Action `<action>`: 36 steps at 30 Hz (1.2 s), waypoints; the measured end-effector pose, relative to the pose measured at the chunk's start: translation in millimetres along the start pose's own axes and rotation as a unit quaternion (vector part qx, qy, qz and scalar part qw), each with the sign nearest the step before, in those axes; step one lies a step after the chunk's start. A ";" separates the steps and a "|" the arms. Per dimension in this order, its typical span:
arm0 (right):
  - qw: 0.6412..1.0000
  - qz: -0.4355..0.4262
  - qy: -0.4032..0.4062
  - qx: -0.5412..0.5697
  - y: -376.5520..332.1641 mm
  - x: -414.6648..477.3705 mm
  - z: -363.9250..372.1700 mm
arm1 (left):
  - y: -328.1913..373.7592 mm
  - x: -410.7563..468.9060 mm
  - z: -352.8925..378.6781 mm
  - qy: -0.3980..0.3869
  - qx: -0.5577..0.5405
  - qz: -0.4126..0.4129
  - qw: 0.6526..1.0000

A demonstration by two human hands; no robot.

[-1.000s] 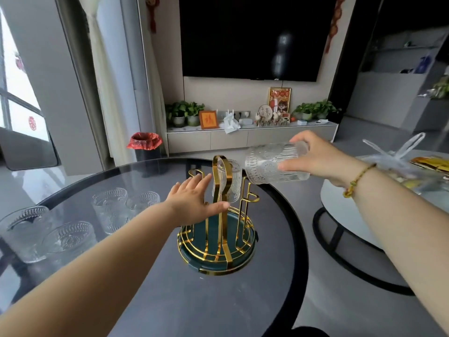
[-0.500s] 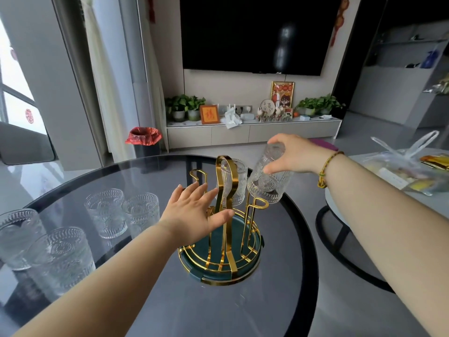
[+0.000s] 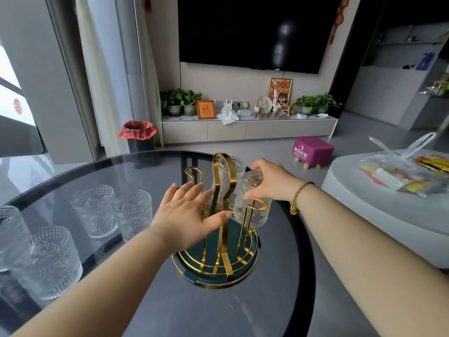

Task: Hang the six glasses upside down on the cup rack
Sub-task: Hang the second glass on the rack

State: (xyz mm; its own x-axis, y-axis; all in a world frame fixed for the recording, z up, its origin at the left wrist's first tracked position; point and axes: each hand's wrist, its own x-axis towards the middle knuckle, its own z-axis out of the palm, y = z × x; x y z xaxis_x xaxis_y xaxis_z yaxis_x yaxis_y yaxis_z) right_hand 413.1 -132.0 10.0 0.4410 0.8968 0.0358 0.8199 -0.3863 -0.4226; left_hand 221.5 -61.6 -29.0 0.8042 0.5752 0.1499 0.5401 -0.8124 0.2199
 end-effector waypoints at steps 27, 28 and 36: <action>0.991 -0.047 0.120 0.041 -5.4 -22.3 -11.9 | 1.5 -4.4 -7.0 0.035 -0.093 0.013 0.995; 0.983 -0.059 0.164 0.050 -9.5 -27.2 -13.1 | 1.7 -9.2 -8.9 0.057 -0.109 0.019 0.992; 0.927 -0.299 0.221 0.054 -96.9 -100.1 25.0 | -29.5 -106.3 -3.2 0.207 -0.153 0.026 0.966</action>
State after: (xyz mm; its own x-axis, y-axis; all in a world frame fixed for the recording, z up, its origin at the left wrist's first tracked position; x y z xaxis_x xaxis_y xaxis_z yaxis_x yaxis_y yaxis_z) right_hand 280.3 -178.9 24.7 0.0464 0.7584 0.6501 0.9355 0.1952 -0.2945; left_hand 119.4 -98.5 -48.3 0.6259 0.5754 0.5265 0.3520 -0.8108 0.4677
